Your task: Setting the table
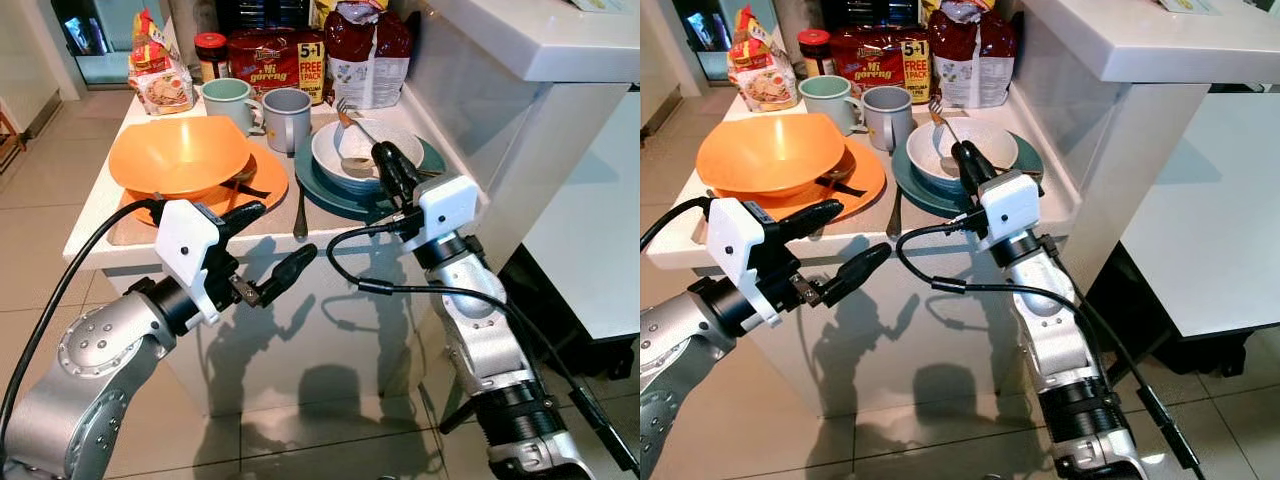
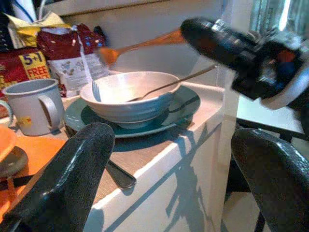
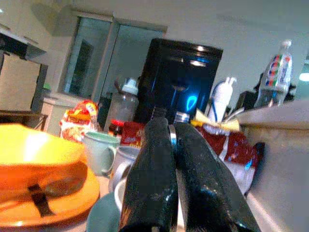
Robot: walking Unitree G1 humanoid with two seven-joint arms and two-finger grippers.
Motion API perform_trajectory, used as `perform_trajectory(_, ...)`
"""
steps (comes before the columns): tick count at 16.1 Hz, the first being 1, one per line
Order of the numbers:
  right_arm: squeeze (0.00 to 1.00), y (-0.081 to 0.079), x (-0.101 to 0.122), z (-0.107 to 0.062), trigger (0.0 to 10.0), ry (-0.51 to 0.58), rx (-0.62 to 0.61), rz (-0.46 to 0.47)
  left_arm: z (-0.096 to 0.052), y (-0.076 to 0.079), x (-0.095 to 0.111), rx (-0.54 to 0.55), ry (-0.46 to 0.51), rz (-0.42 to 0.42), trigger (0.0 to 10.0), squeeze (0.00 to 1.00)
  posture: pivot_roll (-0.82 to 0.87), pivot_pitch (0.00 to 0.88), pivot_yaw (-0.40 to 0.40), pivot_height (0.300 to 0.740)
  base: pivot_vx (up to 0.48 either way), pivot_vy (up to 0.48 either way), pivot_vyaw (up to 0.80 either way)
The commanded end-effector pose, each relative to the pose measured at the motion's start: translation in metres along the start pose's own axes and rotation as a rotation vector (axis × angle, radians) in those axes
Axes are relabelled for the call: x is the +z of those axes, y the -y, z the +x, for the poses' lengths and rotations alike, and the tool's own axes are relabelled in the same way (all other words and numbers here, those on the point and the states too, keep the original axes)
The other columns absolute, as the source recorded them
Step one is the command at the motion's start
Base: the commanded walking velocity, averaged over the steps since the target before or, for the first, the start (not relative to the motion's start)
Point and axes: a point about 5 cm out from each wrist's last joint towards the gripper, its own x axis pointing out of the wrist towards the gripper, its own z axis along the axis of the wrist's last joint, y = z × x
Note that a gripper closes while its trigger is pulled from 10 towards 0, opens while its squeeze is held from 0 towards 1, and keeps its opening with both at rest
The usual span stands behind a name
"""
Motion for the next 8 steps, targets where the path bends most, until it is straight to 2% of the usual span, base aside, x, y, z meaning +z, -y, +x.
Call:
perform_trajectory(1, 0.0, 0.003, 0.021, 0.002, 0.0, 0.065, 0.011, -0.025, 0.004, 0.0, 0.003, 0.044, 0.028, 0.035, 10.0, 0.0, 0.1, 0.014, -0.007, 0.74, 0.0, 0.0, 0.0)
perform_trajectory(3, 0.0, -0.002, 0.04, -0.01, 0.0, 0.091, 0.089, -0.006, 0.006, 0.005, -0.003, 0.105, 0.028, -0.008, 10.0, 0.0, 0.09, 0.022, -0.007, 0.74, 0.0, 0.0, 0.0)
perform_trajectory(4, 0.0, -0.004, 0.048, -0.021, 0.0, 0.094, 0.14, -0.002, 0.004, 0.009, -0.005, 0.104, 0.02, -0.012, 10.0, 0.0, 0.09, 0.022, -0.007, 0.74, 0.0, 0.0, 0.0)
perform_trajectory(5, 0.0, -0.005, 0.05, -0.025, 0.0, 0.093, 0.157, -0.003, 0.003, 0.009, -0.006, 0.103, 0.014, -0.013, 10.0, 0.0, 0.09, 0.022, -0.007, 0.74, 0.0, 0.0, 0.0)
perform_trajectory(7, 0.0, -0.01, 0.059, -0.039, 0.0, 0.085, 0.29, -0.074, -0.005, 0.008, -0.005, 0.105, 0.011, 0.036, 10.0, 0.0, 0.07, 0.029, 0.008, 0.74, 0.0, 0.0, 0.0)
perform_trajectory(8, 0.0, -0.011, 0.063, -0.043, 0.0, 0.073, 0.328, -0.083, -0.008, 0.006, -0.004, 0.108, 0.01, 0.051, 10.0, 0.0, 0.07, 0.027, 0.006, 0.74, 0.0, -0.472, 0.0)
